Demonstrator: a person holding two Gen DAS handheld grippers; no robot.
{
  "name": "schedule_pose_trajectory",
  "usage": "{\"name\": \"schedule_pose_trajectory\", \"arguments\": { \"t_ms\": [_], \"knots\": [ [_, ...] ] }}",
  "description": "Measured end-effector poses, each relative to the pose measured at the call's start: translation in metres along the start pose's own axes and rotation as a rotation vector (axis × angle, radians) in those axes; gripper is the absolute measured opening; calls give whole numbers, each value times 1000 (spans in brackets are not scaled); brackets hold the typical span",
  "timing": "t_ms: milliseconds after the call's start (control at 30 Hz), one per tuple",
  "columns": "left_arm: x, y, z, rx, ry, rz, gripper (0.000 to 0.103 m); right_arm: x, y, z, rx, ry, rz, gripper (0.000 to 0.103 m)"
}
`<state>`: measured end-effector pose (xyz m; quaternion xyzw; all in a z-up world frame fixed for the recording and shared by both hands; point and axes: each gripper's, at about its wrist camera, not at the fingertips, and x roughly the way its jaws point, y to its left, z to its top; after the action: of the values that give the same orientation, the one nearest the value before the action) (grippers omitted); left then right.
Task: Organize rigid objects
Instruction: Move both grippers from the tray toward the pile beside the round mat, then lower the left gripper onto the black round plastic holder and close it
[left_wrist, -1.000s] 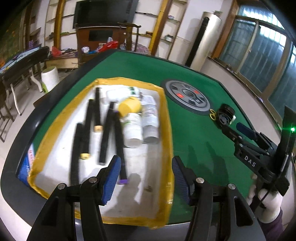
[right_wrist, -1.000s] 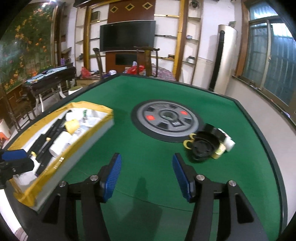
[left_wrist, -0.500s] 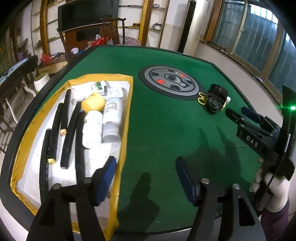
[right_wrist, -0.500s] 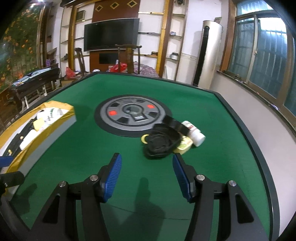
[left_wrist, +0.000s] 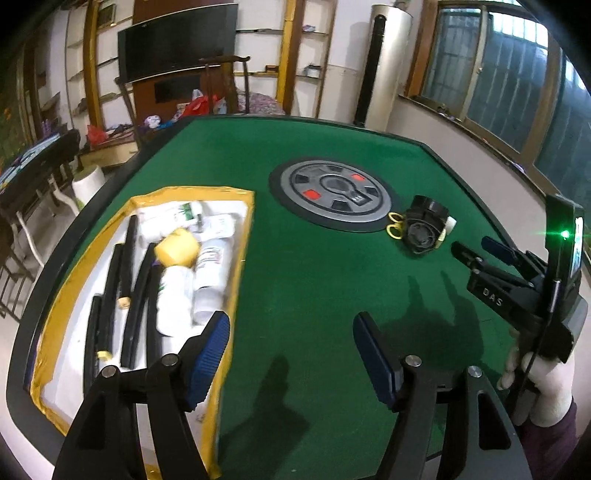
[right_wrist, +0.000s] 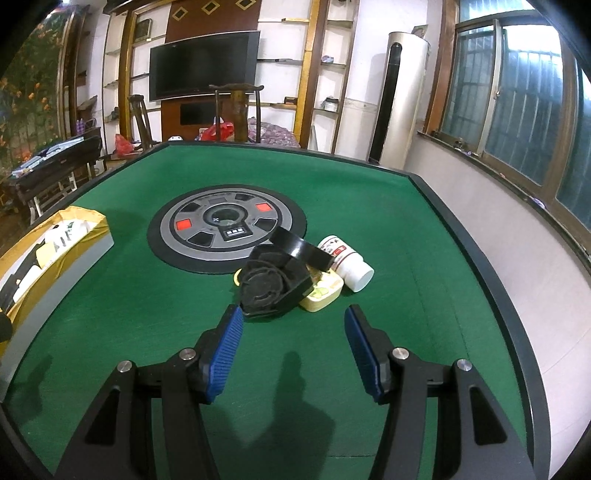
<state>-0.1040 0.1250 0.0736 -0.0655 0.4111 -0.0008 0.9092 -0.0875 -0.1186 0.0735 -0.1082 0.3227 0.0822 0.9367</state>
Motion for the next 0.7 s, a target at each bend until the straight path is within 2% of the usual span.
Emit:
{"name": "schedule_pose_trajectory", "arguments": {
  "t_ms": [200,300,400,533,700],
  "knots": [
    [13,-20,7,32,34,-43,72,10,-18,18,27,8,-20,56],
    [17,-30,14,40,44,-76,72,23,-50,36,125,8,-33,57],
    [21,-42,23,53,36,-94,72,36,-87,45,255,-5,7,57],
    [37,-67,40,83,21,-117,72,46,-125,32,409,-40,57,57],
    [78,-105,53,134,46,-154,72,55,-140,21,462,-14,43,57]
  ]
}}
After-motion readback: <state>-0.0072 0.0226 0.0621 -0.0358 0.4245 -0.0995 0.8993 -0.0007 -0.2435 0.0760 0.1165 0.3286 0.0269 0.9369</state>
